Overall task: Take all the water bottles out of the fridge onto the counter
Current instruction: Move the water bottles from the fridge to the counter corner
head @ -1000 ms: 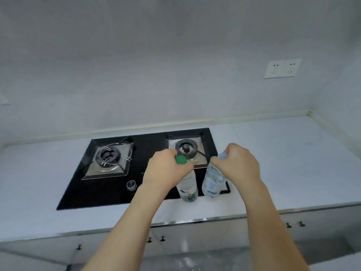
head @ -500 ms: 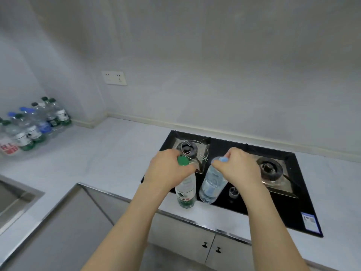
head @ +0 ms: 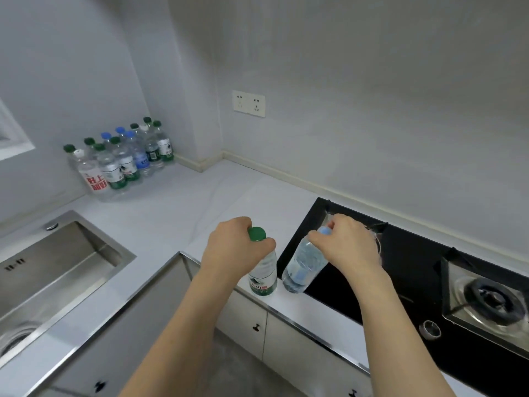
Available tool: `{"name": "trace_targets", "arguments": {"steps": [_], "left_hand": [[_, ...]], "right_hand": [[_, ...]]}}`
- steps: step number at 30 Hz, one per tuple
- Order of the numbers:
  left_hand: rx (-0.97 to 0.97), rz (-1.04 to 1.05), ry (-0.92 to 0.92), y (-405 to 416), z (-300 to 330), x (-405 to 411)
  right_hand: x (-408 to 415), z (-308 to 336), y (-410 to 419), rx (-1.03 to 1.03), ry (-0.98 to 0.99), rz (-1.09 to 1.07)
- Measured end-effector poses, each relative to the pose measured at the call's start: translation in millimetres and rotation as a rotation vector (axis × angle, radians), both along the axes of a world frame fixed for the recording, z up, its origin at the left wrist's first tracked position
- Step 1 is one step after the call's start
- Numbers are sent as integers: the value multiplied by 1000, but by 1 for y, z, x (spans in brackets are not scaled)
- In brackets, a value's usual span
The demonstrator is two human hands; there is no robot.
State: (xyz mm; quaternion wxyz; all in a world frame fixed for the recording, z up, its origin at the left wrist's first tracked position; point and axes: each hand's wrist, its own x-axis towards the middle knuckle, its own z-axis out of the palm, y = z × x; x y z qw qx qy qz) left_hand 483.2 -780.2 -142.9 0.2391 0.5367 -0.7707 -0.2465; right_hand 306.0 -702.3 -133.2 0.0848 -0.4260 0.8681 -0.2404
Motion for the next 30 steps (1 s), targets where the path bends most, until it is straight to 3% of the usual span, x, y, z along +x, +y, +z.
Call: {"name": "trace_targets", "arguments": {"steps": [13, 21, 30], "left_hand": [[56, 124, -52, -127, -1, -6], [48, 161, -153, -209, -4, -27], [113, 194, -115, -313, -24, -14]], "right_hand": [[-15, -12, -162, -11, -37, 210], [-42, -16, -249, -32, -59, 241], [-27, -36, -352, 64, -45, 279]]}}
